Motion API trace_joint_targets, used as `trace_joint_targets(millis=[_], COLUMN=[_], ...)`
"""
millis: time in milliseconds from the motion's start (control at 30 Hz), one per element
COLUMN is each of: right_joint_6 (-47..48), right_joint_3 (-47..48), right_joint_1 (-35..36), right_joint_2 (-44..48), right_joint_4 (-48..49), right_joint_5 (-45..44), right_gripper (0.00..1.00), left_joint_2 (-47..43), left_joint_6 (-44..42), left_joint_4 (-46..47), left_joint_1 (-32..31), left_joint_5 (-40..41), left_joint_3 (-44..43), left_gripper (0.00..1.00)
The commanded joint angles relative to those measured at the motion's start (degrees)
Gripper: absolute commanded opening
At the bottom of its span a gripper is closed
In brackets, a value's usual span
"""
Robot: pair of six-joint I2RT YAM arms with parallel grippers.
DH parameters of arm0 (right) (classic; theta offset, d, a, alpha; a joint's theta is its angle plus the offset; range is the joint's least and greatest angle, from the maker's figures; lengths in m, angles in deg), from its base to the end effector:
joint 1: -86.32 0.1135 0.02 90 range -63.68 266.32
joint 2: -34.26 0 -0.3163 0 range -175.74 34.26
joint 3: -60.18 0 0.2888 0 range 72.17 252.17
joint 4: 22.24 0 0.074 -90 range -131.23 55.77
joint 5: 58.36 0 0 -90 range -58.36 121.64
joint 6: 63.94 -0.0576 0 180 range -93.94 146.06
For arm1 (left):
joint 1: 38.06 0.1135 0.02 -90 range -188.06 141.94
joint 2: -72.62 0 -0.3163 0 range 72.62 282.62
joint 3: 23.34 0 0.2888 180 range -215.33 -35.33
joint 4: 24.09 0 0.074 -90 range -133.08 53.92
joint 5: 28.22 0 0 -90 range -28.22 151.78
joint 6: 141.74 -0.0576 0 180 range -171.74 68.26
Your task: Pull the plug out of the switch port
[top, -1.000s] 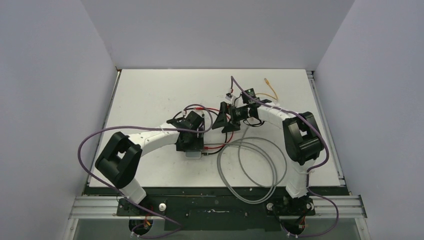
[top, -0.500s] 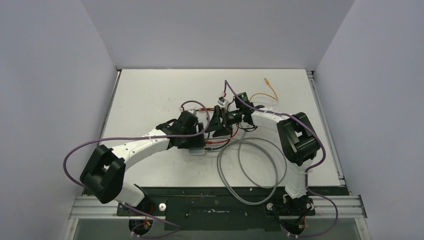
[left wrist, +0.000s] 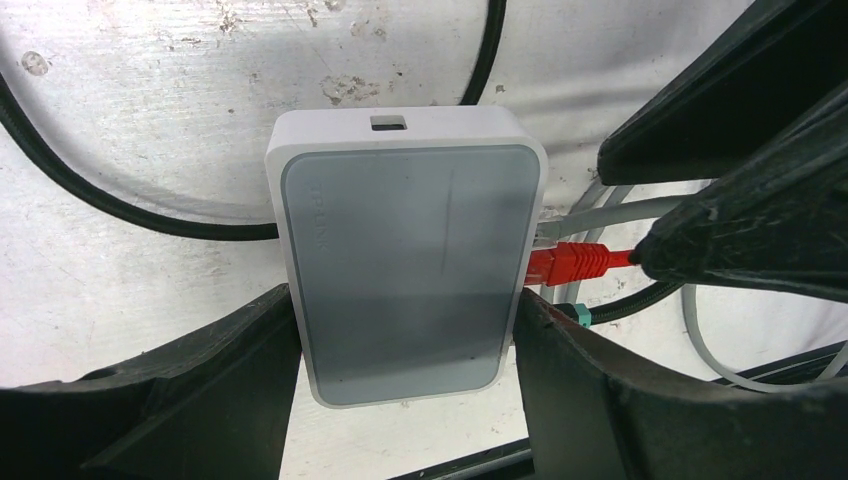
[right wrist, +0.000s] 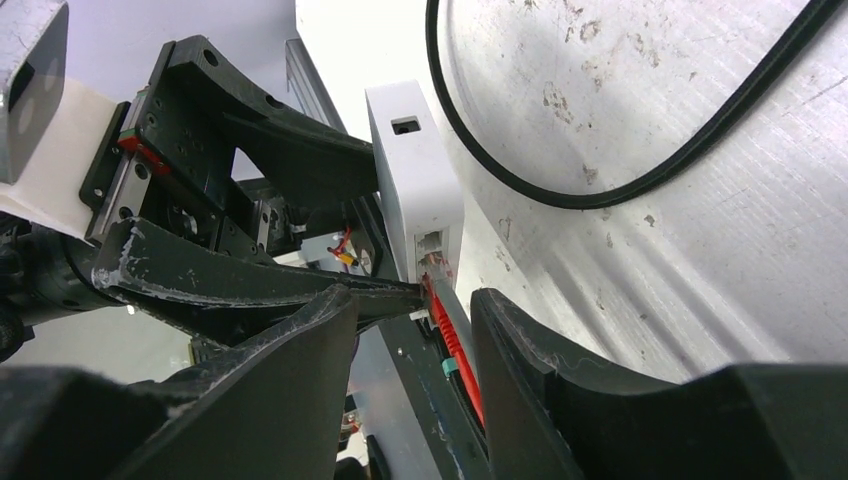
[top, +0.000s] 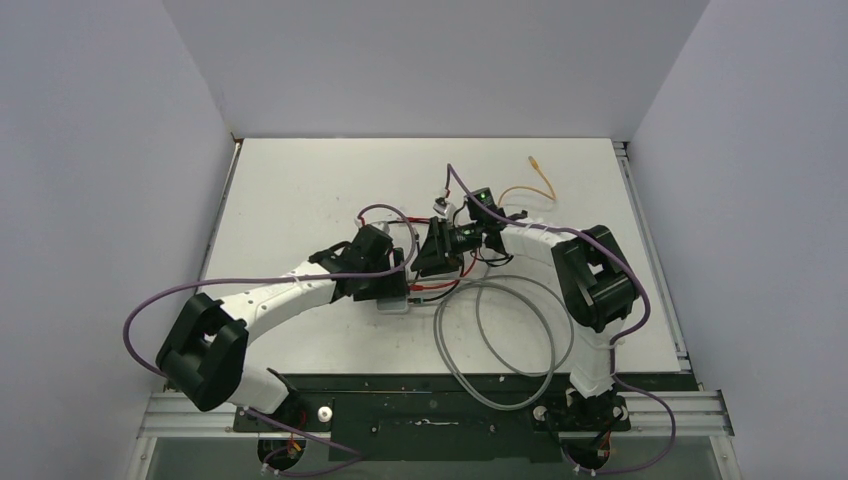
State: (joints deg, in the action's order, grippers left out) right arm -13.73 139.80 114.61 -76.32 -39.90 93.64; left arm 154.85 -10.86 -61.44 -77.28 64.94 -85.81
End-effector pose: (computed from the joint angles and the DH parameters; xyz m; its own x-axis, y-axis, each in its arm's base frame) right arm 0.3683 0.2560 0.1852 -0.9790 -0.1857 -0.0840 -0.1430 0.3327 0.9321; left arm 0.2503 -0.2002 0.2188 -0.8899 -0.1172 -0.4409 0.0340 0.9467 -0.3204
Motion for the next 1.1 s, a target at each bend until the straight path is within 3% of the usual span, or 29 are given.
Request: trace_joint_targets(millis=[0,300,800,1067], right_joint_6=[0.7,0.7,0.4,-0.3], right_joint_3=[-0.3,-0.1,1.2,2.1], right_joint_1=[1.1,2.8,3.8,3.7], right_joint_2=[-1.2,-2.6,-3.8,-3.5], right_joint_4=[2.6,2.3,2.6,3.4], right_joint_5=[1.1,0.3,0.3,-0.3], right_gripper=[0.47,0.47,0.34,0.51], left_joint_2=[-3.3,-4.4,-4.4,-4.4], left_joint_6=[1.2,2.2,2.2,2.0], left_joint_4=[4.0,4.9,5.2,5.4], left_joint_1=[0.6,0.9,1.2,1.6], left_joint_5=[-0.7,-1.3,-2.0,-2.3], left_joint_3=[-0.2,0.4,0.4,0.5], left_gripper=[0.0,0.0,0.0,0.0])
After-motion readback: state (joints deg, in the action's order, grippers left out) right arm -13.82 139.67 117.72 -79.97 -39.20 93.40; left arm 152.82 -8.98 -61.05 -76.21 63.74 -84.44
